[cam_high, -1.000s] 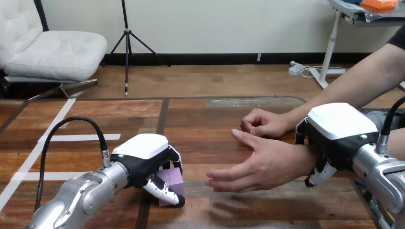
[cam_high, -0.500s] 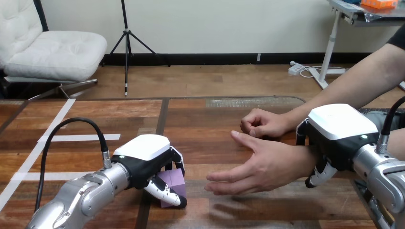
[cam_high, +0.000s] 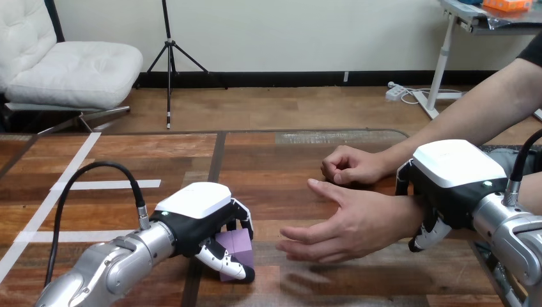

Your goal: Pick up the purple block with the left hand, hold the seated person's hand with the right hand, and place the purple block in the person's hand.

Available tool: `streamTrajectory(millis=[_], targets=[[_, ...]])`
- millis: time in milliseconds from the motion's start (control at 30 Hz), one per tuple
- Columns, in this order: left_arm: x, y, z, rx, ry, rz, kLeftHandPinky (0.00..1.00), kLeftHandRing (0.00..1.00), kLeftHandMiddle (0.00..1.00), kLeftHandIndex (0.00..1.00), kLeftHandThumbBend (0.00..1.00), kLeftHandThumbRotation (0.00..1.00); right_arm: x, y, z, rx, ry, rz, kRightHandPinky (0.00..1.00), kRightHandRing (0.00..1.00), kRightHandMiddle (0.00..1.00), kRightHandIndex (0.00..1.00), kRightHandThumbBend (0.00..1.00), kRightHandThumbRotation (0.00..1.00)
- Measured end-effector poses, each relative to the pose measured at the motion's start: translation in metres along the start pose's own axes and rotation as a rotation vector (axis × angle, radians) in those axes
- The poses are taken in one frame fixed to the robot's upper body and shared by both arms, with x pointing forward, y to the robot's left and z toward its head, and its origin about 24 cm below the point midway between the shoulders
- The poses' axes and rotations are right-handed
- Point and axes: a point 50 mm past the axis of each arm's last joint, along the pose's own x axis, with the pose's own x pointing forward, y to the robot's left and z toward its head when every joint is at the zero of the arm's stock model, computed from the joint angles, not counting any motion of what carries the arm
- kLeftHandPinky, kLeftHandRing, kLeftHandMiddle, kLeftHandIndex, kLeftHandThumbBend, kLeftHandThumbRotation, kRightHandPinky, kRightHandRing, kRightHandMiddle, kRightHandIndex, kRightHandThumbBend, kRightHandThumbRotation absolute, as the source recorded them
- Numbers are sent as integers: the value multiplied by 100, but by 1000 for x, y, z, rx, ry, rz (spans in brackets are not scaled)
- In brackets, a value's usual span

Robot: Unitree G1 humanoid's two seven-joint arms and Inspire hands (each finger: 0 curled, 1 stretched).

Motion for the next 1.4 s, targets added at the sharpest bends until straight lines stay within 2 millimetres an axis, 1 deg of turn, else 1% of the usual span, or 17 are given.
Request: streamTrajectory(millis=[67,167,200,300,467,500,533,833,1233,1400], targets=[[0,-1,0,-6,-11,4,26,34,40,41,47,34,0,0,0,0,0,0,33,42,49,55,83,0],[-2,-3,-1,-36,-37,22,26,33,40,43,49,31,0,0,0,0,-1,-1,32,42,49,55,83,0],[-2,-4,-1,-52,-50,32,27,33,41,44,51,28,0,0,0,0,-1,-1,32,41,48,55,83,0],[-4,-7,-1,-109,-93,66,28,34,42,46,54,25,0,0,0,1,-1,-2,32,41,48,55,83,0],[-8,-9,0,-244,-168,141,30,36,45,50,61,22,0,0,0,1,-1,-2,32,41,48,55,84,0],[-8,-10,1,-275,-178,157,32,37,46,51,65,20,0,0,0,1,-1,-2,32,41,48,55,84,0],[-8,-10,1,-304,-188,172,32,38,47,51,67,19,0,0,0,1,-1,-2,31,41,48,55,84,0],[-6,-15,3,-551,-225,240,35,41,49,52,77,14,0,0,0,0,-2,-1,31,41,48,54,84,0],[-2,-25,7,-872,-275,281,37,42,51,52,80,11,0,0,0,0,-2,-1,30,39,47,54,84,0],[0,-26,8,-1003,-308,329,37,43,51,52,80,10,0,0,0,1,-2,-1,30,38,46,53,83,0]])
